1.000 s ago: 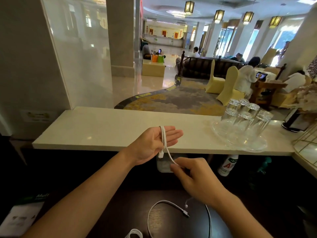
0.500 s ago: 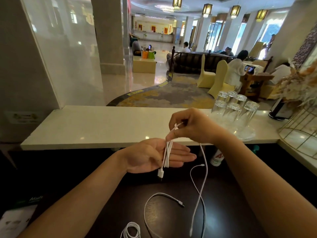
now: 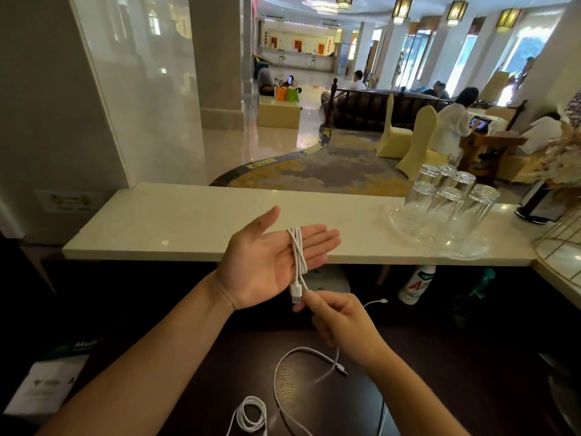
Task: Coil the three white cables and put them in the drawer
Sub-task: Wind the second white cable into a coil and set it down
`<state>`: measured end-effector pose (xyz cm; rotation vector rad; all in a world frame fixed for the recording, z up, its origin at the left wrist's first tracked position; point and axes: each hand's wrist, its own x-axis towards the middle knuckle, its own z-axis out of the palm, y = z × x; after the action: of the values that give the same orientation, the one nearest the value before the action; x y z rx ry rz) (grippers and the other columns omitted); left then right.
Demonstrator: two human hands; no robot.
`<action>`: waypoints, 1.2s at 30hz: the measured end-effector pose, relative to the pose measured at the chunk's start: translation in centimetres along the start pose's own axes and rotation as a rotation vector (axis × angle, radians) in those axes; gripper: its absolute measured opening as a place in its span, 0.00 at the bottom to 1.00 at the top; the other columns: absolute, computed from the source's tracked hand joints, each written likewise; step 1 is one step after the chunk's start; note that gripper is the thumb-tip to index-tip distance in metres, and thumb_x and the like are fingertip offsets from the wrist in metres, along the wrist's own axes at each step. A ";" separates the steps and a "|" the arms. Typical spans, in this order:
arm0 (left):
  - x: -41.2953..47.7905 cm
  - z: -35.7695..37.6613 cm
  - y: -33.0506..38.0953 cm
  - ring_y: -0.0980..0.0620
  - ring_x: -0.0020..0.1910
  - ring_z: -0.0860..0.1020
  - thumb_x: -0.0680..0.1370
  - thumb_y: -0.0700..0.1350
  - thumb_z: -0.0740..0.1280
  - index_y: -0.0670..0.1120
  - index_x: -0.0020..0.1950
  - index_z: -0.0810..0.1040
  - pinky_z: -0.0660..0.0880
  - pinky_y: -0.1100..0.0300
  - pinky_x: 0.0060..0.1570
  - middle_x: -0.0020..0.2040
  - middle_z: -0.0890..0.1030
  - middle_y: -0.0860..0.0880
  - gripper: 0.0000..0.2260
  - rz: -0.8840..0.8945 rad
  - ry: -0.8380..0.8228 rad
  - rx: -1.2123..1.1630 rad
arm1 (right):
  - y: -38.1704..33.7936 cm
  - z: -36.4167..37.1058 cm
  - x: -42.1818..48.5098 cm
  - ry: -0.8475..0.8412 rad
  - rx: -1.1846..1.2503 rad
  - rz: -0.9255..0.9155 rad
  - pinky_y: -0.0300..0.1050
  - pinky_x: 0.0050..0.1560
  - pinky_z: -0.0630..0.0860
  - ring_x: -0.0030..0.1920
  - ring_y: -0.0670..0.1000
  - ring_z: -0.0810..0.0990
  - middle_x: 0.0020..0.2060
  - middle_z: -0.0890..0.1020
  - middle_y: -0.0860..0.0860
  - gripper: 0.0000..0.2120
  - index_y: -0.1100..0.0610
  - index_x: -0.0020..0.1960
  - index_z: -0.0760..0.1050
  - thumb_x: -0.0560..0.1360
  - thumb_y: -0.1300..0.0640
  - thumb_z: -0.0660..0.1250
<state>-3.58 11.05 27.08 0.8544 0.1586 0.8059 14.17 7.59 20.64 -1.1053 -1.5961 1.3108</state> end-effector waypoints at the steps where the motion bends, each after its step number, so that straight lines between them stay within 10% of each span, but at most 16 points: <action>1: 0.1 -0.1 0.0 0.43 0.75 0.65 0.75 0.63 0.62 0.35 0.77 0.55 0.60 0.50 0.75 0.76 0.65 0.37 0.42 0.010 0.048 0.040 | -0.5 -0.2 -0.4 0.011 -0.097 -0.057 0.38 0.29 0.59 0.25 0.45 0.62 0.22 0.66 0.46 0.15 0.58 0.42 0.83 0.78 0.49 0.65; 8: 0.7 -1.0 -1.0 0.49 0.73 0.68 0.72 0.70 0.52 0.37 0.78 0.54 0.62 0.53 0.73 0.76 0.65 0.41 0.46 -0.075 0.265 0.245 | -5.4 -1.2 -1.5 -0.127 -0.742 -0.330 0.45 0.35 0.70 0.31 0.50 0.71 0.28 0.77 0.51 0.12 0.59 0.41 0.79 0.79 0.55 0.64; 14: -0.1 -0.8 -2.5 0.46 0.74 0.67 0.74 0.73 0.43 0.39 0.77 0.59 0.57 0.48 0.76 0.75 0.67 0.40 0.45 -0.314 0.070 0.327 | -10.7 -3.5 1.2 -0.168 -0.938 -0.494 0.42 0.35 0.73 0.29 0.44 0.73 0.28 0.76 0.44 0.09 0.54 0.42 0.82 0.76 0.51 0.67; 17: -1.0 -0.8 -2.9 0.45 0.73 0.68 0.70 0.76 0.48 0.35 0.77 0.58 0.59 0.50 0.75 0.75 0.67 0.39 0.51 -0.449 0.029 0.241 | -11.6 -4.8 4.1 -0.159 -0.865 -0.445 0.31 0.31 0.65 0.26 0.43 0.70 0.24 0.73 0.45 0.09 0.57 0.39 0.82 0.71 0.51 0.75; 21: -2.4 -0.5 -1.9 0.41 0.76 0.62 0.70 0.76 0.50 0.33 0.76 0.57 0.57 0.49 0.75 0.76 0.62 0.35 0.53 -0.386 -0.097 -0.024 | -7.7 -5.8 7.0 -0.126 -0.579 -0.278 0.53 0.34 0.71 0.31 0.60 0.75 0.33 0.80 0.66 0.17 0.58 0.40 0.83 0.70 0.42 0.74; 26: -3.1 0.1 -0.6 0.38 0.78 0.53 0.71 0.76 0.54 0.30 0.76 0.53 0.52 0.49 0.76 0.77 0.54 0.32 0.54 -0.161 -0.229 -0.305 | -0.7 -1.4 4.0 -0.117 -0.220 -0.050 0.39 0.30 0.65 0.24 0.42 0.69 0.25 0.72 0.50 0.17 0.54 0.32 0.77 0.78 0.65 0.65; 30: -3.3 -0.7 1.0 0.38 0.78 0.56 0.71 0.75 0.54 0.31 0.76 0.54 0.54 0.49 0.76 0.77 0.57 0.33 0.53 -0.015 -0.125 -0.241 | 2.9 3.0 0.4 -0.054 0.083 0.128 0.40 0.25 0.55 0.22 0.47 0.59 0.22 0.62 0.52 0.19 0.56 0.37 0.81 0.76 0.43 0.64; 36: -2.8 -2.6 0.6 0.43 0.73 0.68 0.71 0.76 0.48 0.33 0.75 0.59 0.63 0.50 0.73 0.73 0.69 0.37 0.52 0.001 0.195 -0.002 | 1.8 2.4 -2.9 -0.044 -0.178 -0.044 0.37 0.30 0.62 0.27 0.43 0.65 0.23 0.67 0.49 0.14 0.50 0.38 0.82 0.80 0.49 0.64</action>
<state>-6.97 10.88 25.27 0.7731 0.3295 0.8899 13.06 4.25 18.35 -1.1472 -1.7879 1.1897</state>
